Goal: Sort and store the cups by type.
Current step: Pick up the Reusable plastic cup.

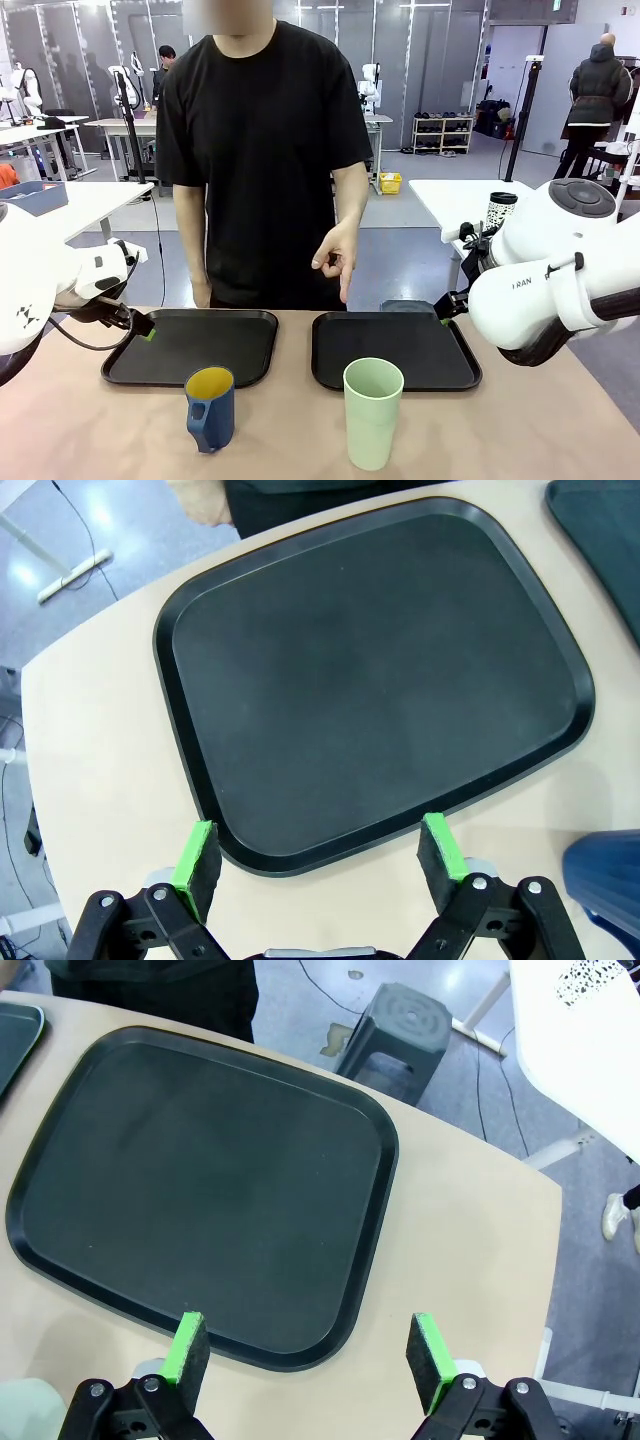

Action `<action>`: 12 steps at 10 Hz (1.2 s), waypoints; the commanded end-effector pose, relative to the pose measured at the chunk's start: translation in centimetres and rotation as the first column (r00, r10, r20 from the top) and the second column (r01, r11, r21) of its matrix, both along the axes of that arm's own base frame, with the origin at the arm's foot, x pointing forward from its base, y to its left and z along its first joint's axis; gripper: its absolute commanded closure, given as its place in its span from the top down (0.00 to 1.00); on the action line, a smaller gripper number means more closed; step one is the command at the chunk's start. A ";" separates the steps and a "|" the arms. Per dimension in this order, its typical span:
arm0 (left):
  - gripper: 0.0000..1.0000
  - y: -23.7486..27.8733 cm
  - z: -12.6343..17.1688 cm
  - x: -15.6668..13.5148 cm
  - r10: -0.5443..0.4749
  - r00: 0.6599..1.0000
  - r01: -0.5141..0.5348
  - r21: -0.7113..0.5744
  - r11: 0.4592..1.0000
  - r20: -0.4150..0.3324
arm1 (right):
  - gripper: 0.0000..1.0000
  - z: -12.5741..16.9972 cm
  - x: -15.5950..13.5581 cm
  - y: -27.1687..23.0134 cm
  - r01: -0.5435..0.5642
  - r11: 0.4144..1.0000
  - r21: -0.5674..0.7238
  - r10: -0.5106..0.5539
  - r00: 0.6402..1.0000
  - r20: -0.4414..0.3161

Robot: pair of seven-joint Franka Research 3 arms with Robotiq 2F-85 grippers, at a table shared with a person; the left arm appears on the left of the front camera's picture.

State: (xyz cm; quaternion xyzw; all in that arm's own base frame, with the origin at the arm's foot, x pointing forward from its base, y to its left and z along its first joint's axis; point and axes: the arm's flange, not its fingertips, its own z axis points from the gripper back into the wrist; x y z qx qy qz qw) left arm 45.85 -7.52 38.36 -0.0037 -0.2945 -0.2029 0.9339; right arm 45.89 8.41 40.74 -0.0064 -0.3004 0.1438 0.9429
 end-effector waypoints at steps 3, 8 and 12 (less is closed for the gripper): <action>1.00 0.0 0.1 0.0 -0.001 1.000 0.001 0.001 1.000 0.002 | 1.00 -0.1 0.0 -0.1 -0.001 1.000 -0.003 0.001 1.000 0.000; 1.00 0.0 0.1 0.0 -0.001 1.000 0.001 0.001 1.000 0.002 | 1.00 -0.1 0.0 -0.1 -0.001 1.000 -0.003 0.001 1.000 0.000; 1.00 0.0 0.1 0.0 -0.001 1.000 0.001 0.001 1.000 0.002 | 1.00 1.8 -0.6 -0.4 -0.238 0.960 -0.144 0.236 0.971 -0.035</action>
